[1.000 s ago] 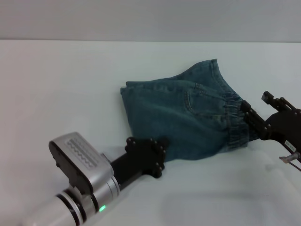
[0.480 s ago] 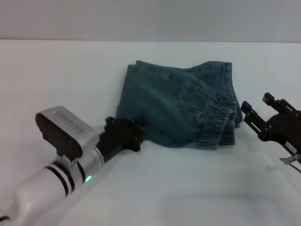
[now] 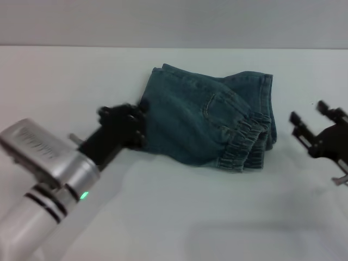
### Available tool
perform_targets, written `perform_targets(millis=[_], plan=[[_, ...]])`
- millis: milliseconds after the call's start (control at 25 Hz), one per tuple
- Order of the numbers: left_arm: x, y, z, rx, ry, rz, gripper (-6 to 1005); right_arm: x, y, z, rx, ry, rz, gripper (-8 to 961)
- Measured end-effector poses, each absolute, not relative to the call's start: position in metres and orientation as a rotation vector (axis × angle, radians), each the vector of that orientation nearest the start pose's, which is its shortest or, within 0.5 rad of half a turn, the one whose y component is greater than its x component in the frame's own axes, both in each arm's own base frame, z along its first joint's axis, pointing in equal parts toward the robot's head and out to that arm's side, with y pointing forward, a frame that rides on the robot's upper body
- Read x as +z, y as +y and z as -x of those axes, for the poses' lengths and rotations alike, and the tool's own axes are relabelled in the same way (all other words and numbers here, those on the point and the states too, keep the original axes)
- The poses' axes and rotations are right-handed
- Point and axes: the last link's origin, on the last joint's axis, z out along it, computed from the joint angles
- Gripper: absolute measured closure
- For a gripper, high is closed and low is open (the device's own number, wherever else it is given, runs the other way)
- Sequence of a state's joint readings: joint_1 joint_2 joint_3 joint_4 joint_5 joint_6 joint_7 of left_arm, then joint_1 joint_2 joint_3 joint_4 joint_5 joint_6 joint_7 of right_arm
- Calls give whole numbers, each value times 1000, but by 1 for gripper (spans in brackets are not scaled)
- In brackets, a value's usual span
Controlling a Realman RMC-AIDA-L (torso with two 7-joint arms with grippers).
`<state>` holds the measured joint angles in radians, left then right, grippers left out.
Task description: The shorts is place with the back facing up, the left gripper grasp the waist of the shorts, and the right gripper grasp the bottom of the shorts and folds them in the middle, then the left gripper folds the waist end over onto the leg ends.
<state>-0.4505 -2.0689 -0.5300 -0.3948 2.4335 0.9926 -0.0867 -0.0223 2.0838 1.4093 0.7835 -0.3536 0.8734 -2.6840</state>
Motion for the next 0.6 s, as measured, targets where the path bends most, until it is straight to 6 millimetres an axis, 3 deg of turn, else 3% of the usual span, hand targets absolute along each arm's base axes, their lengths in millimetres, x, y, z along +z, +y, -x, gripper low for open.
perform_targets(millis=[80, 240, 280, 360, 480, 600], plan=[[-86, 305, 261, -753, -303, 1994, 957, -22, 270, -317, 663, 506, 1851, 350], [-80, 305, 263, -753, -289, 1955, 951, -8, 268, -337, 652, 565, 1690, 350], [-63, 307, 273, -756, -301, 1855, 950, -3, 265, -344, 670, 594, 1635, 350], [-48, 305, 284, -759, -337, 1759, 947, 4, 257, -355, 692, 618, 1558, 350], [-41, 303, 291, -758, -362, 1711, 943, 13, 245, -368, 678, 622, 1495, 350], [-39, 301, 298, -735, -381, 1704, 875, 14, 235, -380, 639, 647, 1475, 350]])
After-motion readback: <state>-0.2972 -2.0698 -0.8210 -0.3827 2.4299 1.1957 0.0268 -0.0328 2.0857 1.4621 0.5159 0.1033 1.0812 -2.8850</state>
